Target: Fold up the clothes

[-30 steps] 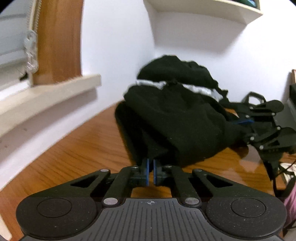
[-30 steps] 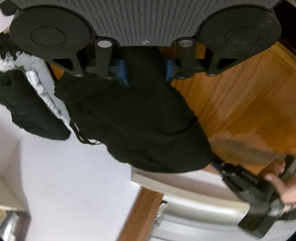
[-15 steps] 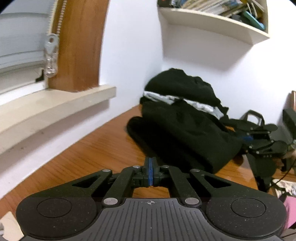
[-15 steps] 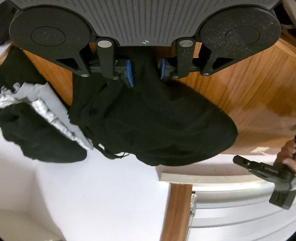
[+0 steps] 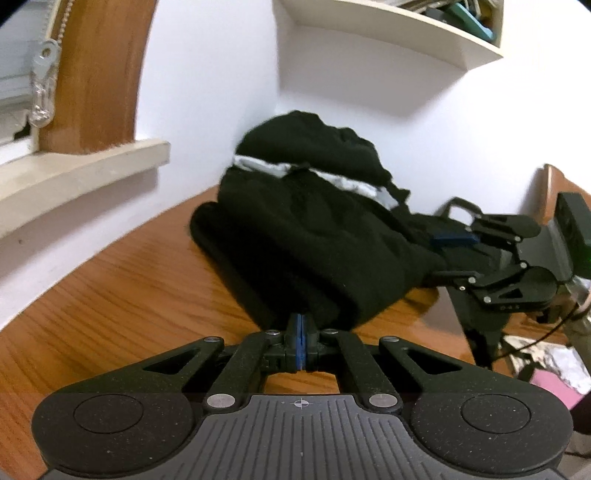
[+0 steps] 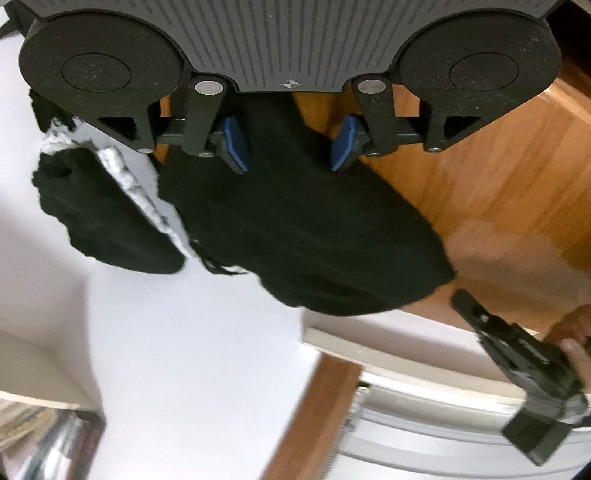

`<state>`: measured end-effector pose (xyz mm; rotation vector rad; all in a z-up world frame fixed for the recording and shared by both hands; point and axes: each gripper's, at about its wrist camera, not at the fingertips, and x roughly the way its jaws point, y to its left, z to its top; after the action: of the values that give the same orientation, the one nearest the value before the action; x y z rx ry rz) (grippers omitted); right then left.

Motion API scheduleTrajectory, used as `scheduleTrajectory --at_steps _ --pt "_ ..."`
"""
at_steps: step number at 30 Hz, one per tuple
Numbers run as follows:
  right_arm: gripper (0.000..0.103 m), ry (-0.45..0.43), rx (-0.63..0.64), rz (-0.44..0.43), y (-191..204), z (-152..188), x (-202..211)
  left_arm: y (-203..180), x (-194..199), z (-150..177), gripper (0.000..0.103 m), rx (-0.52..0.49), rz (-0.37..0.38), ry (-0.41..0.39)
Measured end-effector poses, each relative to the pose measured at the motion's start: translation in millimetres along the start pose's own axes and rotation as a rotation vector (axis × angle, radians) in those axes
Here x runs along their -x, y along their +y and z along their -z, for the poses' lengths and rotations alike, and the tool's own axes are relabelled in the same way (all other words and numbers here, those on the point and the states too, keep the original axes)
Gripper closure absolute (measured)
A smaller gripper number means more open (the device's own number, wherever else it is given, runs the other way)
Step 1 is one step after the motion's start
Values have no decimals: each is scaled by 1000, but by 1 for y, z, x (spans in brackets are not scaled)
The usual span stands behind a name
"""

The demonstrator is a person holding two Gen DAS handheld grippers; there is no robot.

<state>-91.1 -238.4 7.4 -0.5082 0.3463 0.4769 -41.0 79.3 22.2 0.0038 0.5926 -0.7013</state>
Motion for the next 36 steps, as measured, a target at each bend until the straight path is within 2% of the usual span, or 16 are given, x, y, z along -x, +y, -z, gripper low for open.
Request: scheduleTrajectory --at_steps 5,8,10,11,12,15,19,21,25,30,32,36 --pt "51 -36 19 -77 16 -14 -10 -8 -7 5 103 -31 51 36" --pt "41 -70 66 -105 33 -23 -21 -11 -10 6 103 -24 42 36" --pt "41 -89 93 -116 40 -28 -29 -14 -14 8 103 -31 30 36" --pt "44 -96 94 -127 41 -29 -33 -15 -16 9 103 -35 25 38" --pt "58 -105 43 -149 35 -29 -35 -17 -18 10 103 -33 25 39" --pt "81 -136 -195 -232 5 -23 -39 -21 -20 10 103 -48 8 28" --pt "89 -163 -531 -366 -37 -2 -46 -27 -20 9 103 -78 -34 -18" --pt "90 -167 -604 -400 -45 6 -49 -29 -21 7 103 -89 -46 -46" --pt "90 -166 -626 -407 -44 10 -51 -37 -21 8 103 -127 21 -59" --pt "88 -170 -592 -401 -44 11 -48 -40 -36 5 103 -138 -1 -40" --pt "87 -170 -556 -385 -45 12 -44 -41 -41 2 101 -155 -21 -48" --pt "86 -155 -446 -326 -45 16 -29 -42 -45 1 99 -160 -13 -45"
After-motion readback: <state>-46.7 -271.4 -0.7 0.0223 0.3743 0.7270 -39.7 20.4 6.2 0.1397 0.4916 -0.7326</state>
